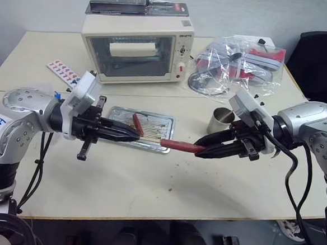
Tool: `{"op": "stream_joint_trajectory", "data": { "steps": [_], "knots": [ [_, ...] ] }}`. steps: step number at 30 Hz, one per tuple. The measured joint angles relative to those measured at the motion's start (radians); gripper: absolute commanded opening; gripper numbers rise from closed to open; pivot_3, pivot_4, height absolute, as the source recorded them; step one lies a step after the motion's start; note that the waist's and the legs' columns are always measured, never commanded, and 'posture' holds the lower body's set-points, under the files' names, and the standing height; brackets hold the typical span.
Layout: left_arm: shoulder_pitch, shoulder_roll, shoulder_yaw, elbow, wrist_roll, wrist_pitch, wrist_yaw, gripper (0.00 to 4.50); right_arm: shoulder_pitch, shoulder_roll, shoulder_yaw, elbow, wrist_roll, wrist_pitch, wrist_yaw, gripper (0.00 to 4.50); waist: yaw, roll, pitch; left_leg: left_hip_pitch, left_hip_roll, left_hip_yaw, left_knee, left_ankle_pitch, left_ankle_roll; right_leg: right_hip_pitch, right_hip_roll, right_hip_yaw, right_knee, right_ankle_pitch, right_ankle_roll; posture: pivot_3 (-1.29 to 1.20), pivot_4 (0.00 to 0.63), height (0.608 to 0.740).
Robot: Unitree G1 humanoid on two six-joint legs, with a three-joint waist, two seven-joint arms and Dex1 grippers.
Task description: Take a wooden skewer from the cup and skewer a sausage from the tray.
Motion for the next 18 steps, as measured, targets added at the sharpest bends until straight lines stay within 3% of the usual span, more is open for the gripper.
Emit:
{"op": "stream_joint_trajectory", "data": {
  "steps": [6, 14, 18],
  "knots": [
    [0.06, 0.001, 0.026, -0.01, 0.0, -0.002, 0.029, 0.0, -0.001, -0.028, -0.002, 0.001, -0.02, -0.026, 0.003, 3.73, 0.001, 0.0, 0.0, 0.0, 0.0, 0.0, 0.0, 0.0, 0.0, 0.0, 0.0, 0.0, 0.0, 0.0, 0.0, 0.0, 0.15, 0.74],
    [0.245, -0.008, 0.21, -0.109, -0.019, 0.007, 0.181, 0.0, -0.077, -0.002, -0.029, 0.071, -0.091, -0.098, -0.06, 3.73, -0.001, 0.0, 0.0, 0.0, 0.0, 0.0, -0.001, 0.0, 0.0, 0.0, 0.0, 0.0, 0.0, 0.0, 0.0, 0.0, 0.15, 0.74],
    [0.399, -0.094, 0.342, -0.206, -0.027, 0.02, 0.349, 0.0, -0.088, 0.059, -0.049, 0.077, -0.058, -0.053, -0.124, 4.46, 0.0, 0.0, 0.0, 0.0, 0.0, 0.0, 0.0, 0.0, 0.0, 0.0, 0.0, 0.0, 0.0, 0.0, 0.0, 0.0, 0.15, 0.74]
  ]
}}
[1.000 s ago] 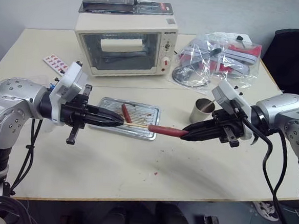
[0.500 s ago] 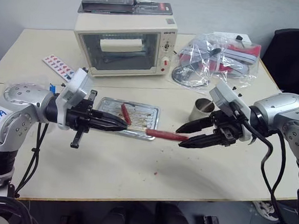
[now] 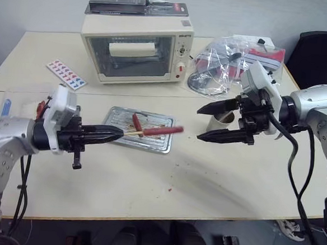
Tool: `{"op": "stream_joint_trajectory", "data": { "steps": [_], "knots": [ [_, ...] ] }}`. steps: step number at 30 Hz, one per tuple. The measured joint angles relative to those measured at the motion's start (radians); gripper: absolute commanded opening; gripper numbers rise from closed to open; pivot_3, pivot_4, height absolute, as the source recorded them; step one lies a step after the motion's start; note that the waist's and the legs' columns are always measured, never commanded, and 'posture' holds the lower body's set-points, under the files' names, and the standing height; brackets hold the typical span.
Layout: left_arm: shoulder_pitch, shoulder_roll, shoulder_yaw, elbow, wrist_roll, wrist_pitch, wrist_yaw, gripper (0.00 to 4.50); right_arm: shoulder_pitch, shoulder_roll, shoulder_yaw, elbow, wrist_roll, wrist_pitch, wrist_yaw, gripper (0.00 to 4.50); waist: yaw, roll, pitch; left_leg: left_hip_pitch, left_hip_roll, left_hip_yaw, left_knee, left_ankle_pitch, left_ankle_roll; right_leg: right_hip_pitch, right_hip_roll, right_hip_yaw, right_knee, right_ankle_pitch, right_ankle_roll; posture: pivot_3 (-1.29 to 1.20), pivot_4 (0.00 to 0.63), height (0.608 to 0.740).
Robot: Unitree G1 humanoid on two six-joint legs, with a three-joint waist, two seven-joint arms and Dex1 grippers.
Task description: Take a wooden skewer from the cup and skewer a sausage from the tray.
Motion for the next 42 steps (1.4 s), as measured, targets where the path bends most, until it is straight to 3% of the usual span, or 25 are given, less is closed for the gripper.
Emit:
{"op": "stream_joint_trajectory", "data": {
  "steps": [4, 7, 10, 16, 22, 29, 37, 42],
  "knots": [
    [0.096, -0.095, 0.106, -0.079, 0.017, -0.006, 0.192, 0.0, -0.004, 0.043, -0.019, -0.018, 0.032, 0.028, -0.055, 4.46, 0.005, 0.0, 0.0, 0.0, 0.0, 0.0, 0.001, 0.0, 0.0, 0.0, 0.0, 0.0, 0.0, 0.0, 0.0, 0.0, 0.15, 0.74],
    [0.168, -0.209, 0.192, -0.108, 0.108, -0.042, 0.393, 0.0, -0.003, 0.1, -0.02, -0.044, 0.036, 0.025, -0.11, 4.46, 0.004, -0.001, -0.001, 0.0, 0.0, 0.0, 0.001, 0.0, 0.0, 0.0, 0.0, 0.0, 0.0, 0.0, 0.0, 0.0, 0.15, 0.74],
    [0.2, -0.255, 0.25, -0.101, 0.196, -0.071, 0.534, 0.0, 0.001, 0.118, -0.026, -0.052, 0.041, 0.025, -0.141, 4.46, 0.004, -0.001, -0.001, 0.0, 0.0, 0.0, 0.001, 0.0, 0.0, 0.0, 0.0, 0.0, 0.0, 0.0, 0.0, 0.0, 0.15, 0.74],
    [0.202, -0.296, 0.328, -0.005, 0.336, -0.102, 0.746, 0.0, 0.001, 0.14, -0.029, -0.057, 0.046, 0.024, -0.161, 4.46, 0.008, -0.002, -0.001, 0.0, 0.0, 0.0, 0.001, 0.0, 0.0, 0.001, 0.0, 0.0, 0.0, 0.0, 0.0, 0.0, 0.15, 0.74],
    [0.13, -0.316, 0.33, 0.104, 0.368, -0.093, 0.848, 0.0, 0.0, 0.151, -0.029, -0.057, 0.046, 0.023, -0.165, 4.46, 0.025, -0.002, -0.001, 0.0, -0.001, 0.0, 0.001, 0.0, 0.0, 0.0, 0.0, -0.001, 0.0, 0.0, 0.0, 0.0, 0.15, 0.74],
    [0.067, -0.322, 0.277, 0.219, 0.38, -0.088, 0.87, 0.0, 0.0, 0.155, -0.029, -0.057, 0.045, 0.022, -0.175, 4.46, 0.025, -0.003, -0.002, 0.0, -0.001, 0.0, 0.001, 0.0, 0.0, 0.0, 0.0, -0.001, 0.0, 0.0, 0.0, 0.0, 0.15, 0.74],
    [0.056, -0.261, 0.313, 0.241, 0.357, -0.086, 0.841, 1.72, 0.0, 0.158, -0.031, -0.056, 0.043, 0.005, -0.183, 4.5, 0.018, -0.004, -0.002, 0.0, 0.0, 0.0, 0.0, 0.0, -0.001, 0.0, 0.0, -0.001, 0.0, 0.0, 0.0, 0.0, 0.15, 0.74],
    [0.226, -0.174, 0.503, 0.091, 0.23, -0.027, 0.691, 1.72, 0.0, 0.162, -0.038, -0.048, 0.04, -0.001, -0.185, 4.5, 0.013, -0.004, -0.002, 0.0, 0.0, 0.0, -0.001, -0.001, -0.001, 0.0, 0.0, -0.001, -0.002, 0.0, 0.0, 0.0, 0.15, 0.74]
  ]
}}
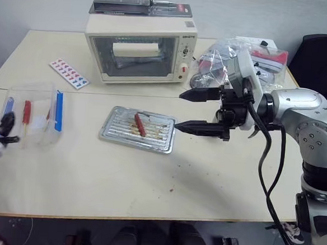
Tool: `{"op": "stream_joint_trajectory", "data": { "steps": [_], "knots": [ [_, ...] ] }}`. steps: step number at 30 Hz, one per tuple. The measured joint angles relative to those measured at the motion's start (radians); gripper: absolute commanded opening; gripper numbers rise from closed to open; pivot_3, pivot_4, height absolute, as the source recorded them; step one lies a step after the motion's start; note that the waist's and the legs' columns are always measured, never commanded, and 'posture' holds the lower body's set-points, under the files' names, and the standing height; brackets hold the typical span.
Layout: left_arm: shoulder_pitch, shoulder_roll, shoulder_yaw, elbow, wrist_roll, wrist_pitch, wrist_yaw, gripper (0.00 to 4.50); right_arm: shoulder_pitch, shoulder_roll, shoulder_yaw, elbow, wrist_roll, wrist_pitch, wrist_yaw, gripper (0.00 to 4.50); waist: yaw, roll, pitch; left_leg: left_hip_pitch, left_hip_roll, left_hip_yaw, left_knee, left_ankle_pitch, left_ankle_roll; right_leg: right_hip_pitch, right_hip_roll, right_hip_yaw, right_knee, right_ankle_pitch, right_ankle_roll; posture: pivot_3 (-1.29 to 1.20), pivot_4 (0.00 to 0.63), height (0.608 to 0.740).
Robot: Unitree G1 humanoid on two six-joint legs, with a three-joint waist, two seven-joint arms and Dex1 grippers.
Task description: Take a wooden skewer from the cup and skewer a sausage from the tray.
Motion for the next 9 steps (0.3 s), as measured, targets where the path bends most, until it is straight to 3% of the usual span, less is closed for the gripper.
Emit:
{"op": "stream_joint_trajectory", "data": {
  "steps": [6, 9],
  "knots": [
    [0.204, 0.023, 0.242, -0.1, -0.131, 0.097, -0.109, 1.72, 0.0, 0.013, 0.0, 0.016, -0.001, -0.011, -0.002, 4.5, 0.006, 0.0, 0.0, 0.0, 0.0, 0.0, 0.0, 0.0, 0.0, 0.0, 0.0, 0.0, 0.0, 0.0, 0.0, 0.0, 0.15, 0.74],
    [0.229, 0.021, 0.294, -0.101, -0.154, 0.118, -0.107, 1.72, 0.0, 0.02, 0.001, 0.023, -0.001, -0.013, -0.002, 4.5, 0.01, 0.0, 0.0, 0.001, 0.0, 0.0, 0.0, 0.0, 0.0, 0.001, 0.0, 0.0, 0.0, 0.0, 0.0, 0.0, 0.15, 0.74]
  ]
}}
